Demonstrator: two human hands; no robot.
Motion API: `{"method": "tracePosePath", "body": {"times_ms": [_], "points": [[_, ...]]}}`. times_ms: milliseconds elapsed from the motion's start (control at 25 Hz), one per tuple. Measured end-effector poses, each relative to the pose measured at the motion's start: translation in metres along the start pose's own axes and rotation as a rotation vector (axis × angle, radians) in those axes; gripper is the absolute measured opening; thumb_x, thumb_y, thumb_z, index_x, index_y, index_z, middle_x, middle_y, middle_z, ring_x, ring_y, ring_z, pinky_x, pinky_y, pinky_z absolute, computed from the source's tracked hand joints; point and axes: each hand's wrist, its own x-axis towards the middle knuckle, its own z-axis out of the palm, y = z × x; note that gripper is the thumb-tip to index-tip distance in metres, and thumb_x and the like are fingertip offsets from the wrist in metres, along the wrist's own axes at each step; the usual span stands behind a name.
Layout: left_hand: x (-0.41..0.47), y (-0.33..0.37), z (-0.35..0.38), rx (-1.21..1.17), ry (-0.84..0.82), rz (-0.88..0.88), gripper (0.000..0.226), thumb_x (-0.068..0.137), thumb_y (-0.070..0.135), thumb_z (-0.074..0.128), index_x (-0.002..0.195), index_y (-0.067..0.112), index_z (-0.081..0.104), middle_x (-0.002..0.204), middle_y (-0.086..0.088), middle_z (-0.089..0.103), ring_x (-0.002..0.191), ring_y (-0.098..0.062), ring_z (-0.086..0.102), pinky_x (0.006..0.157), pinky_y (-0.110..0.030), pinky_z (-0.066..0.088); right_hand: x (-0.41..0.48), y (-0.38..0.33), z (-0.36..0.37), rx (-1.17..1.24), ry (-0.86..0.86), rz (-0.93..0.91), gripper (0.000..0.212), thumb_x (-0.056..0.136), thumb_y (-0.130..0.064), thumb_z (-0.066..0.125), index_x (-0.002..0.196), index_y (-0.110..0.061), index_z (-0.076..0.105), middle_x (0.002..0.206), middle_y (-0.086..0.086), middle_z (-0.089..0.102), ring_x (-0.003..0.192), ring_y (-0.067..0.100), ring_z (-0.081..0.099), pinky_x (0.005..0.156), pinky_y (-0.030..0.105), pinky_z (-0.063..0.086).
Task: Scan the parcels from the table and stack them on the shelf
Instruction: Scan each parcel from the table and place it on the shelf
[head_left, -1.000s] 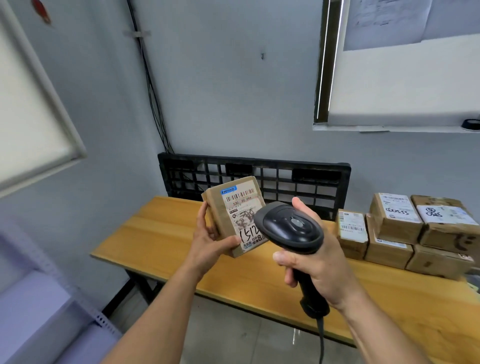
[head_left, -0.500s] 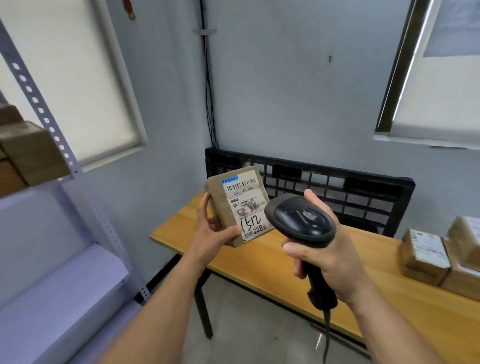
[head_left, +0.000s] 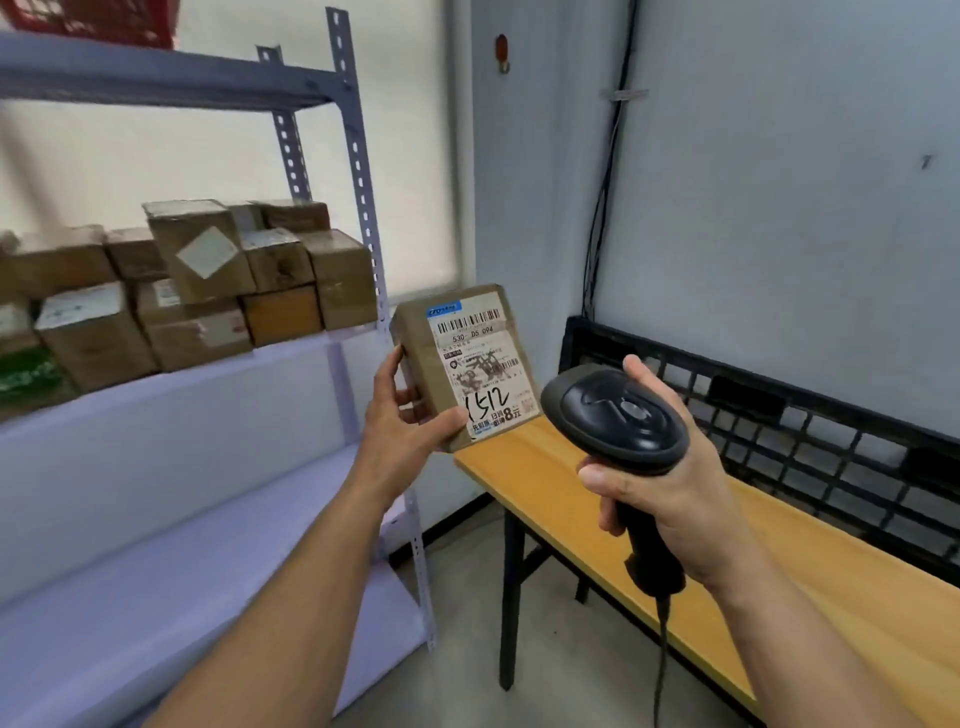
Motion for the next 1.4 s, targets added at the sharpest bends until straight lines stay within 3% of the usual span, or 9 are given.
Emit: {"method": "tracePosePath", "body": {"times_ms": [80, 200, 400, 520, 640, 800, 960, 1160, 1400], "points": [[-0.002, 0.006, -0.027, 0.025, 0.061, 0.013, 0.087, 0.079, 0.011, 0.076, 0.142, 0.043, 0.025, 0.111, 0.005, 0.057, 0.099, -0.009, 0.061, 0.064, -0.018, 0.054, 0.010, -0.002, 0.021, 0.017, -0.050, 0.000, 0.098, 0.067, -0.005, 0.080, 0.138, -0.049, 0.029, 0.068, 0.022, 0.066, 0.050, 0.032, 0.058, 0.051, 0.039, 0.051], [-0.006, 0.015, -0.071, 0.078, 0.161, 0.028, 0.087, 0.081, 0.013, 0.075, 0.145, 0.040, 0.023, 0.111, 0.004, 0.058, 0.102, -0.010, 0.060, 0.067, -0.019, 0.055, 0.025, -0.003, 0.055, 0.056, -0.128, -0.010, 0.102, 0.071, 0.008, 0.075, 0.146, -0.040, 0.026, 0.064, 0.012, 0.066, 0.048, 0.029, 0.056, 0.048, 0.037, 0.049], [-0.012, 0.031, -0.136, 0.146, 0.318, 0.035, 0.086, 0.084, 0.014, 0.072, 0.148, 0.035, 0.020, 0.119, -0.002, 0.056, 0.099, -0.007, 0.058, 0.063, -0.017, 0.053, 0.050, 0.000, 0.105, 0.100, -0.250, 0.004, 0.109, 0.056, -0.006, 0.090, 0.141, -0.046, 0.035, 0.078, 0.010, 0.069, 0.051, 0.030, 0.059, 0.047, 0.037, 0.050], [-0.009, 0.040, -0.174, 0.141, 0.414, 0.048, 0.086, 0.084, 0.012, 0.072, 0.149, 0.035, 0.021, 0.126, -0.002, 0.057, 0.099, -0.007, 0.059, 0.056, -0.013, 0.052, 0.068, 0.004, 0.134, 0.134, -0.306, -0.013, 0.097, 0.057, -0.009, 0.084, 0.130, -0.056, 0.040, 0.084, 0.007, 0.069, 0.049, 0.031, 0.058, 0.046, 0.038, 0.050], [0.004, 0.046, -0.216, 0.131, 0.461, 0.035, 0.088, 0.081, 0.021, 0.075, 0.148, 0.040, 0.021, 0.132, -0.002, 0.058, 0.111, -0.020, 0.061, 0.071, -0.026, 0.058, 0.082, 0.004, 0.163, 0.155, -0.356, -0.012, 0.095, 0.057, -0.008, 0.081, 0.128, -0.057, 0.040, 0.095, 0.010, 0.069, 0.048, 0.032, 0.057, 0.045, 0.036, 0.049], [0.033, 0.060, -0.262, 0.147, 0.515, 0.008, 0.088, 0.079, 0.032, 0.071, 0.149, 0.042, 0.019, 0.124, 0.005, 0.062, 0.106, -0.021, 0.065, 0.092, -0.048, 0.053, 0.102, 0.005, 0.196, 0.163, -0.381, -0.010, 0.096, 0.059, -0.008, 0.081, 0.130, -0.056, 0.040, 0.104, 0.014, 0.065, 0.049, 0.030, 0.056, 0.046, 0.034, 0.050], [0.073, 0.074, -0.302, 0.146, 0.551, 0.020, 0.081, 0.081, 0.038, 0.066, 0.148, 0.042, 0.020, 0.134, 0.002, 0.056, 0.109, -0.023, 0.062, 0.089, -0.046, 0.055, 0.127, 0.011, 0.222, 0.180, -0.345, 0.004, 0.095, 0.059, -0.007, 0.081, 0.130, -0.055, 0.042, 0.108, 0.014, 0.065, 0.048, 0.030, 0.056, 0.045, 0.033, 0.050], [0.117, 0.073, -0.329, 0.261, 0.547, -0.049, 0.096, 0.058, 0.066, 0.056, 0.145, 0.041, 0.024, 0.138, 0.001, 0.054, 0.112, -0.028, 0.060, 0.095, -0.052, 0.050, 0.149, 0.021, 0.246, 0.152, -0.319, 0.012, 0.096, 0.058, -0.008, 0.082, 0.131, -0.055, 0.042, 0.106, 0.014, 0.065, 0.048, 0.030, 0.057, 0.046, 0.033, 0.050], [0.154, 0.055, -0.340, 0.494, 0.604, -0.153, 0.075, 0.090, 0.069, 0.035, 0.152, 0.033, 0.015, 0.155, -0.006, 0.032, 0.136, -0.037, 0.038, 0.110, -0.048, 0.035, 0.165, 0.026, 0.252, 0.084, -0.299, 0.022, 0.098, 0.063, -0.003, 0.085, 0.131, -0.056, 0.039, 0.106, 0.017, 0.063, 0.049, 0.029, 0.059, 0.047, 0.031, 0.051]]}}
